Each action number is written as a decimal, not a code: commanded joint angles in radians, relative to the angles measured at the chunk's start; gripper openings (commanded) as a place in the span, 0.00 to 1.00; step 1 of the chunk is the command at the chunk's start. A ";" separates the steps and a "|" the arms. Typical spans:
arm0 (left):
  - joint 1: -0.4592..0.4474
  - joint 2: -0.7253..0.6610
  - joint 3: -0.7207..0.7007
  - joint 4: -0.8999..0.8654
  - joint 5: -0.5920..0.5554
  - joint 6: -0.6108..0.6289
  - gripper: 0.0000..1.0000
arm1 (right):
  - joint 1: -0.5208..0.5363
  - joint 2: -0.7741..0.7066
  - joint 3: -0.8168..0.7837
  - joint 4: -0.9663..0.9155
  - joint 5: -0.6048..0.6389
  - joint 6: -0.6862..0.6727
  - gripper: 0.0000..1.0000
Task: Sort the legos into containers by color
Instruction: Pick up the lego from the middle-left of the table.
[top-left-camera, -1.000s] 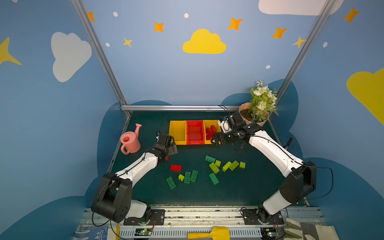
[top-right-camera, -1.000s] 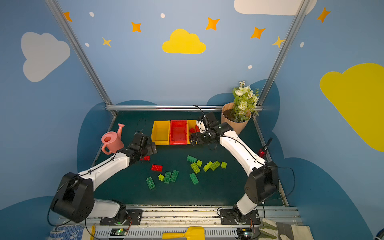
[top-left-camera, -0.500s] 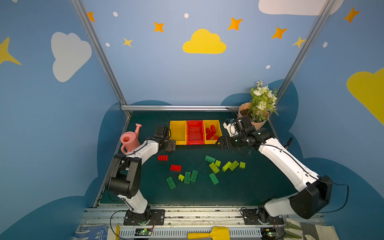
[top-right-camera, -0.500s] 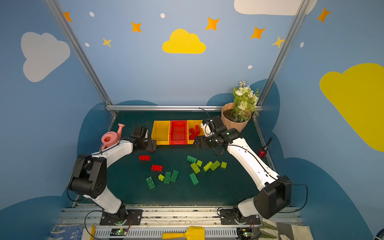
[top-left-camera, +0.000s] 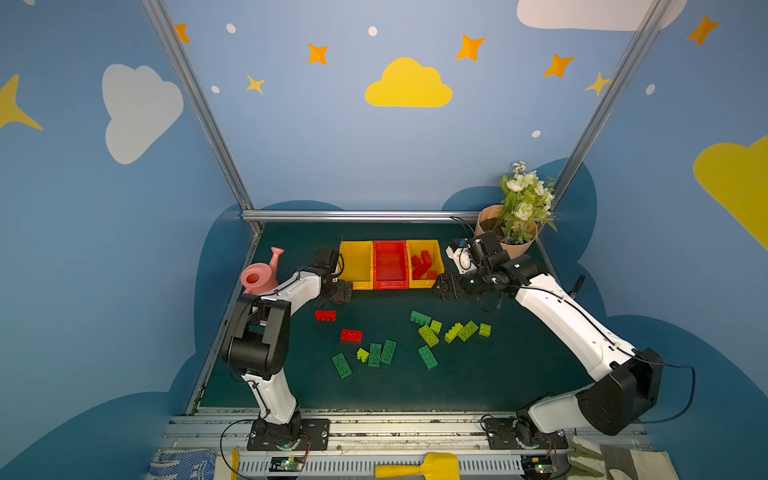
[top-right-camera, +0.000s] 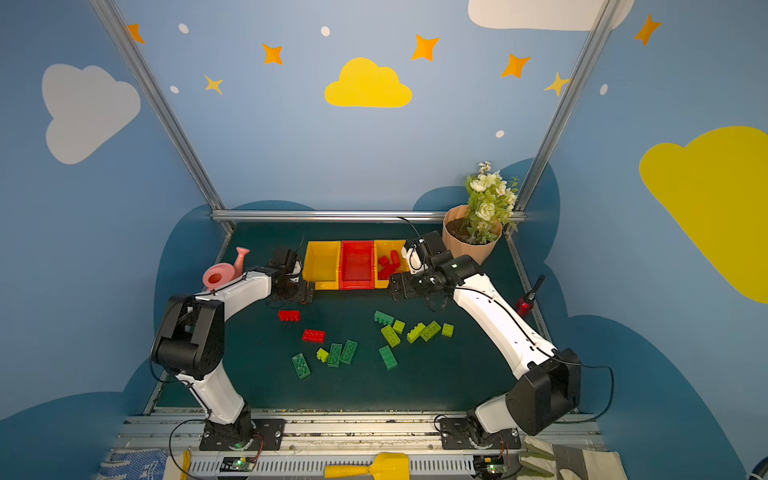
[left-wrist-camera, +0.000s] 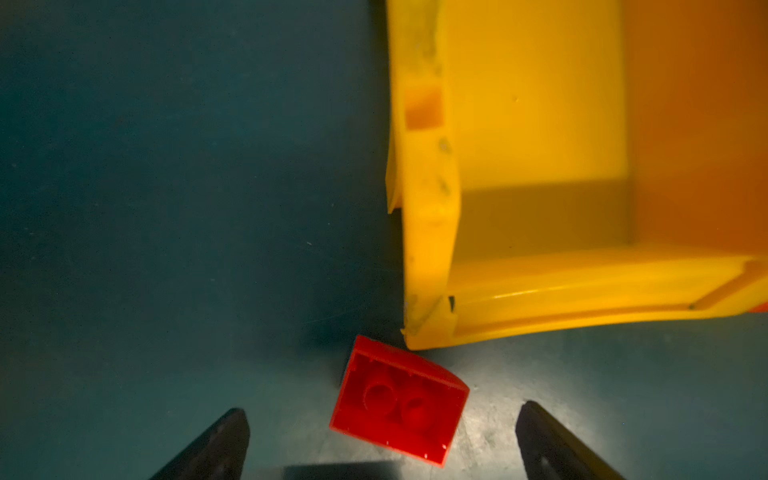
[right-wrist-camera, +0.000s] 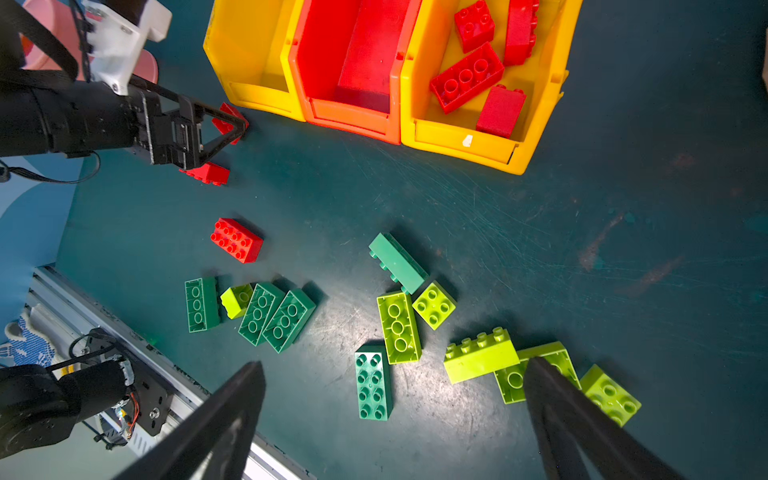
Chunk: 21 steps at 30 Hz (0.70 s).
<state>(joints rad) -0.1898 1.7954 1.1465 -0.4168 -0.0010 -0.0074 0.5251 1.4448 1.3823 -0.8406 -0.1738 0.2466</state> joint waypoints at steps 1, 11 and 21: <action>0.003 0.021 0.027 -0.043 -0.008 0.021 0.99 | -0.003 0.011 0.033 -0.020 0.017 0.006 0.96; -0.008 0.077 0.068 -0.071 0.001 0.030 0.98 | -0.005 0.029 0.040 -0.026 0.018 0.012 0.96; -0.020 0.118 0.099 -0.106 -0.008 0.040 0.80 | -0.011 0.019 0.040 -0.039 0.044 0.011 0.96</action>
<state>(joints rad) -0.2073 1.9007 1.2266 -0.4900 -0.0025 0.0235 0.5190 1.4670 1.3930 -0.8524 -0.1501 0.2535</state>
